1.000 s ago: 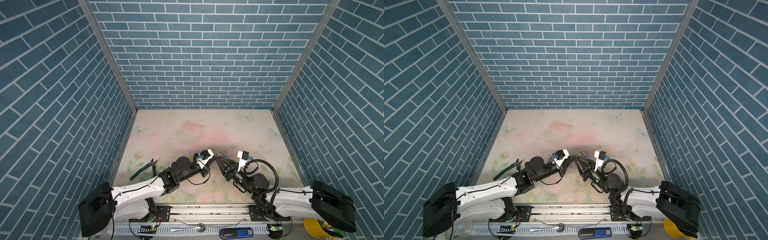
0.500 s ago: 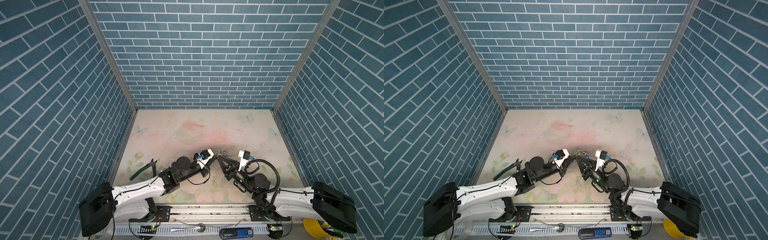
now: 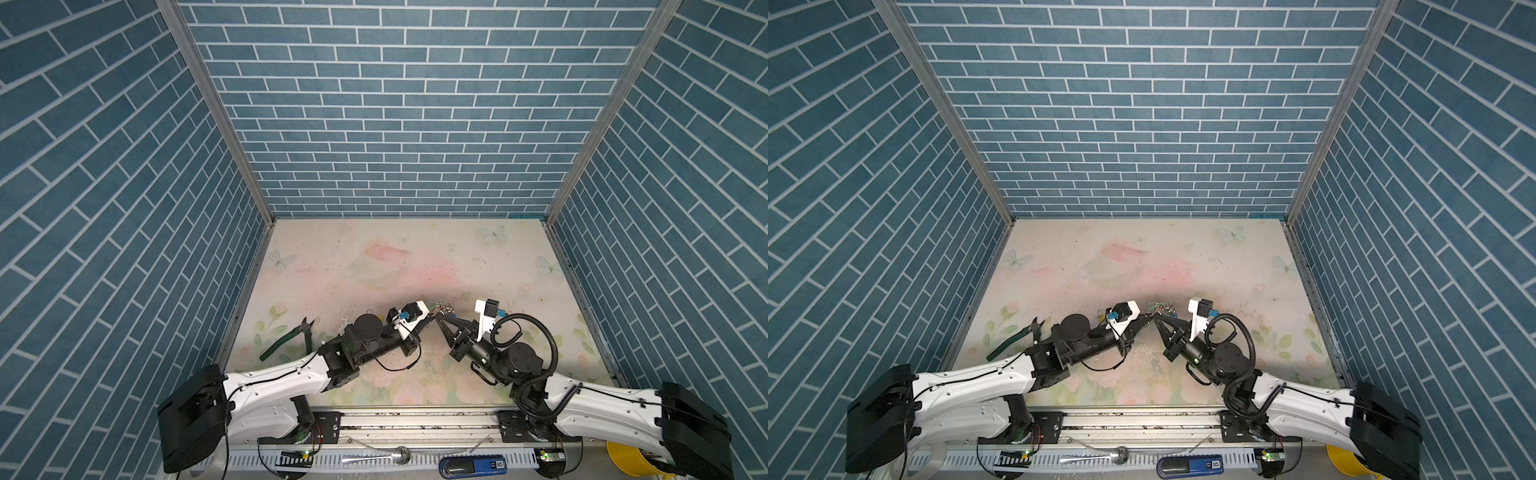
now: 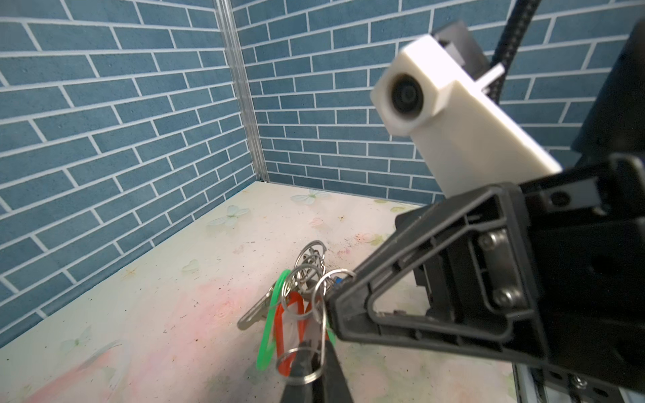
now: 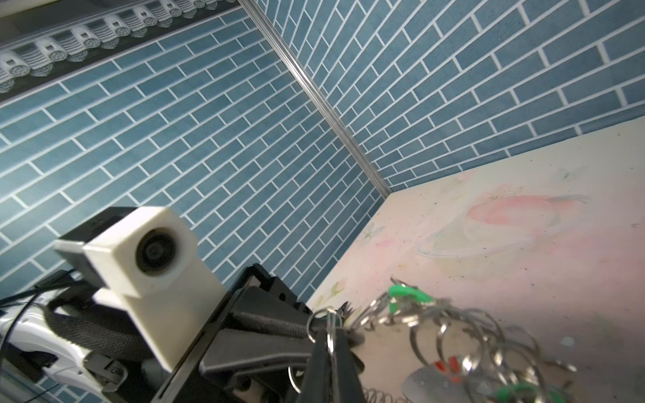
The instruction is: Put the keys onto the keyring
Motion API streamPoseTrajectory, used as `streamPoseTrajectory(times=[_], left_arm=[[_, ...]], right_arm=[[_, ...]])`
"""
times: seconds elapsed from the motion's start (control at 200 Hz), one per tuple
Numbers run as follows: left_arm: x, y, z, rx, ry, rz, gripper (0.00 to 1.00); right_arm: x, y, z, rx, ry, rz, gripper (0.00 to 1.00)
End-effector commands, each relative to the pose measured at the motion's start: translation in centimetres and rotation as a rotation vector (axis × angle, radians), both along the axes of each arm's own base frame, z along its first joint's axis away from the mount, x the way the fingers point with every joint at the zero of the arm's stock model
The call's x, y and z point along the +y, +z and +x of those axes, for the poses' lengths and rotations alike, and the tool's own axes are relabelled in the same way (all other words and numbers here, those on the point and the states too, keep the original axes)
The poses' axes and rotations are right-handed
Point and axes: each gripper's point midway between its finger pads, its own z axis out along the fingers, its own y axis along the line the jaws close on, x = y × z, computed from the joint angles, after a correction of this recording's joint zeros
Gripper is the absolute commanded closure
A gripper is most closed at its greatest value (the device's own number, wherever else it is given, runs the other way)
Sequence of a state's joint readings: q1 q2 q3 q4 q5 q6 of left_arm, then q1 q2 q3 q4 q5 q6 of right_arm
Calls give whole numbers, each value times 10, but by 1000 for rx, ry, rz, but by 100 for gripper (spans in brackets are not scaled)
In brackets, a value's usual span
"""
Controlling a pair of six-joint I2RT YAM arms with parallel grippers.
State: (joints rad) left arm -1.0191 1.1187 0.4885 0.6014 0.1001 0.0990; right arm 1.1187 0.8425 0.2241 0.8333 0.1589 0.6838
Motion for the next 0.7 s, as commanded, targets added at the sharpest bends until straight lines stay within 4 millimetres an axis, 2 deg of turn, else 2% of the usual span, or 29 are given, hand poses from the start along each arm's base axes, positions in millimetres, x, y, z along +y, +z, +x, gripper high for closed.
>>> streamPoseTrajectory(times=[0.0, 0.125, 0.26, 0.52, 0.695], left_arm=[[6, -2, -1, -43, 7, 57, 98], [2, -17, -13, -29, -73, 146, 94], [-4, -21, -32, -11, -189, 144, 88], [-6, -26, -57, 29, -321, 149, 68], [-1, -24, -56, 45, -298, 147, 64]], right_arm=[[-7, -21, 1, -25, -26, -334, 100], [-13, -35, -9, -76, 46, -575, 100], [-10, -42, -20, -122, 145, -707, 100], [-9, -31, -28, -279, 194, -715, 100], [-8, -33, -33, -356, 237, -703, 100]])
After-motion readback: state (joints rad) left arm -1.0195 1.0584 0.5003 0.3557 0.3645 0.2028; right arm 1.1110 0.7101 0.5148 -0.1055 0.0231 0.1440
